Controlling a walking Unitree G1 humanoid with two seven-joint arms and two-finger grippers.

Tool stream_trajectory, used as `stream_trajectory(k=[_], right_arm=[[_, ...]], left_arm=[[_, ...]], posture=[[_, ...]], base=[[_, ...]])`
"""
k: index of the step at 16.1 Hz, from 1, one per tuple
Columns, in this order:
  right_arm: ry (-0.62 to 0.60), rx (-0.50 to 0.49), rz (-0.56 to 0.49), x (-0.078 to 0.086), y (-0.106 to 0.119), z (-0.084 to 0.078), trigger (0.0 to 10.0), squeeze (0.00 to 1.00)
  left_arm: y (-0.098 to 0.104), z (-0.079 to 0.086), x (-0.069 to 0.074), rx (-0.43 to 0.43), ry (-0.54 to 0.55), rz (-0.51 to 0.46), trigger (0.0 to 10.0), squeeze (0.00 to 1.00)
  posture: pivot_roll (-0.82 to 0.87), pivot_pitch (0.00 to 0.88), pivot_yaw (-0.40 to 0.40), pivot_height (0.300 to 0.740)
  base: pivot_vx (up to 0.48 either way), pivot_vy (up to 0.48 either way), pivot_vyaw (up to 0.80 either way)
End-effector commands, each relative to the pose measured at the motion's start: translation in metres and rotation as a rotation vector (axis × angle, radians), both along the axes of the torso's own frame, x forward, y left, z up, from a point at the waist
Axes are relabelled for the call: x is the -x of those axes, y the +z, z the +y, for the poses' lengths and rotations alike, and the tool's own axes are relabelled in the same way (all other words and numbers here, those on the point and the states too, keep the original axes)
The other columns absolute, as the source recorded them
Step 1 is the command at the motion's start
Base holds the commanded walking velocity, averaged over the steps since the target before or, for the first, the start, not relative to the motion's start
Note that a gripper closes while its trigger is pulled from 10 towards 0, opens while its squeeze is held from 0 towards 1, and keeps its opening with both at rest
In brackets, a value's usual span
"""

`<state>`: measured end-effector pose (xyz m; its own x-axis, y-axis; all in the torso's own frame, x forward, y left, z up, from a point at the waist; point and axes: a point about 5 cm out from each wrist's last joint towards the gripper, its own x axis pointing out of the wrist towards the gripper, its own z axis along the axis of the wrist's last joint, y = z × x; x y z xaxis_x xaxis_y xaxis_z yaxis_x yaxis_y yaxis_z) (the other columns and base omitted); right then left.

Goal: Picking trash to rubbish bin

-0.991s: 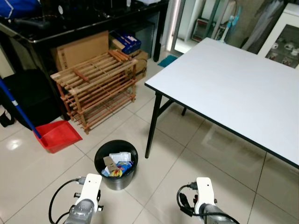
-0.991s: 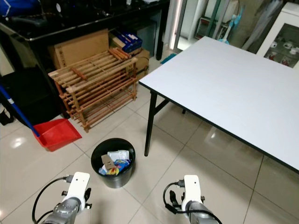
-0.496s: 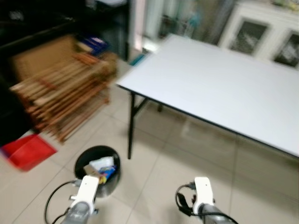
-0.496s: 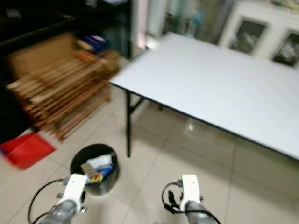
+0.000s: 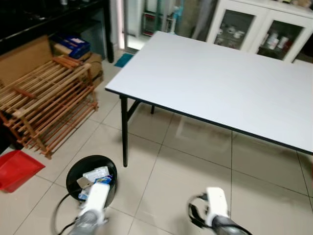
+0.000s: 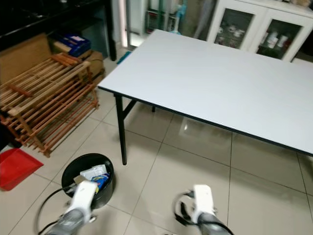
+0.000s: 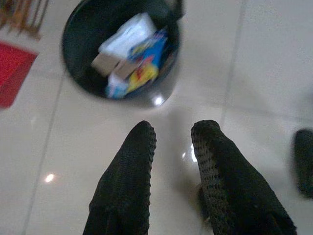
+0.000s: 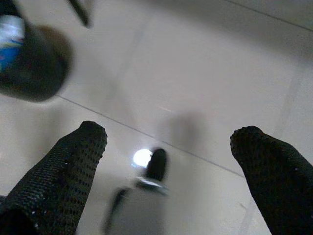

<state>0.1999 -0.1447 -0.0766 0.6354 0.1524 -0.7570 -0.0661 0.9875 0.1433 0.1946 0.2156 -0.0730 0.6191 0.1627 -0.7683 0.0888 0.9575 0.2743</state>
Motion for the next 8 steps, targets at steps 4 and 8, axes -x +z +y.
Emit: stream_trajectory(k=[4,8], right_arm=[[-0.005,0.019,0.019,0.0059,-0.0029,-0.0092,10.0,0.00],[-0.004,0.018,0.021,0.0056,-0.0028,-0.0090,10.0,0.00]], left_arm=[[0.0015,-0.0070,-0.0052,0.007,-0.013,-0.016,10.0,0.00],[0.0014,-0.0033,-0.0041,-0.042,-0.021,-0.006,10.0,0.00]], posture=[[0.00,0.011,-0.062,0.740],[0.00,0.018,-0.063,0.740]], base=[[0.000,0.000,-0.80],[0.000,-0.240,-0.80]])
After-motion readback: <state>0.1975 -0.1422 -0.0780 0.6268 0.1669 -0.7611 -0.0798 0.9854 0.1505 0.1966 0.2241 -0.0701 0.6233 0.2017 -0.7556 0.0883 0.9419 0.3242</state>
